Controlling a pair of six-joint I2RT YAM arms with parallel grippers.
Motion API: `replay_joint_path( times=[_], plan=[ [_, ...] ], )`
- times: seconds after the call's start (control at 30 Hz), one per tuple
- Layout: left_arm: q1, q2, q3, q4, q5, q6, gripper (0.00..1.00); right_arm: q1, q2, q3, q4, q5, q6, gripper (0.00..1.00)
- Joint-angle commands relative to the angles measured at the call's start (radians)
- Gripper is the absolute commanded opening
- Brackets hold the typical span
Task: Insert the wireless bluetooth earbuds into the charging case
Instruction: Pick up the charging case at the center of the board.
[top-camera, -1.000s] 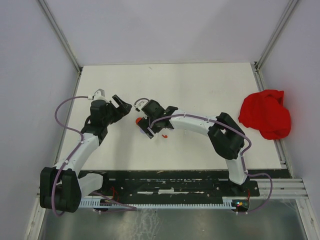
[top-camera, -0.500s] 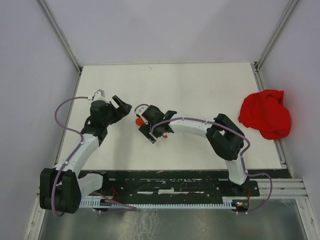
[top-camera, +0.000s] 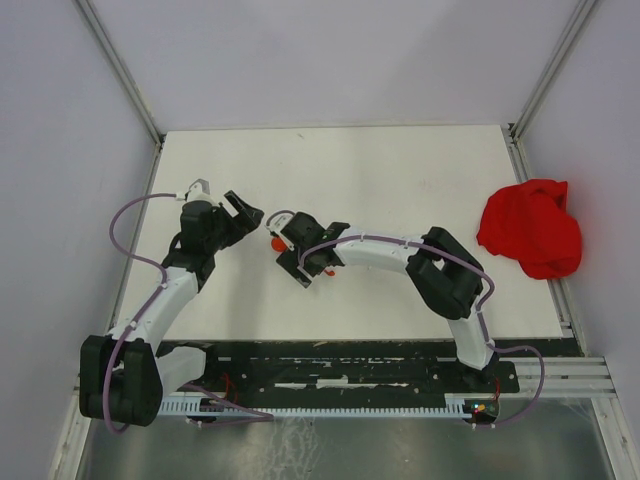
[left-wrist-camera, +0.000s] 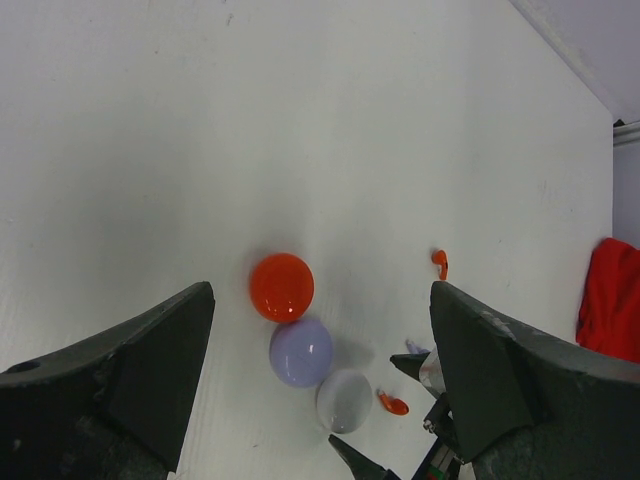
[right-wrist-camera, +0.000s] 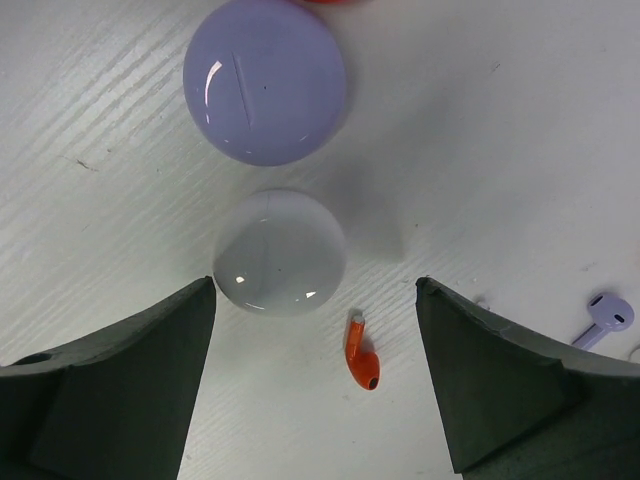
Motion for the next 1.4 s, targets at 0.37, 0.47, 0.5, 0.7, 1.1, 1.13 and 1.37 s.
replay_joint_path(
  times=[0.37, 0.47, 0.5, 0.7, 1.1, 1.13, 1.37],
  plan=[
    [0.007, 0.003, 0.002, 0.034, -0.01, 0.033, 0.95, 0.005, 0.058, 0.092, 0.024, 0.075, -0.016, 0.9],
    [0.008, 0.002, -0.001, 0.034, -0.012, 0.033, 0.95, 0.004, 0.071, 0.113, 0.02, 0.093, -0.014, 0.89],
    [0.008, 0.001, -0.002, 0.034, -0.013, 0.033, 0.95, 0.003, 0.077, 0.122, 0.018, 0.1, -0.01, 0.9],
    [0.009, -0.001, -0.004, 0.034, -0.012, 0.031, 0.95, -0.016, 0.095, 0.152, 0.005, 0.116, 0.019, 0.89],
    [0.009, 0.011, 0.004, 0.038, -0.008, 0.034, 0.95, -0.077, 0.108, 0.19, 0.006, 0.084, 0.038, 0.9],
    [0.009, 0.013, 0.005, 0.037, -0.009, 0.034, 0.95, -0.081, 0.108, 0.193, 0.007, 0.082, 0.036, 0.9],
    [0.009, 0.023, 0.011, 0.039, -0.01, 0.033, 0.95, -0.084, 0.041, 0.165, 0.041, 0.032, 0.013, 0.9]
  ],
)
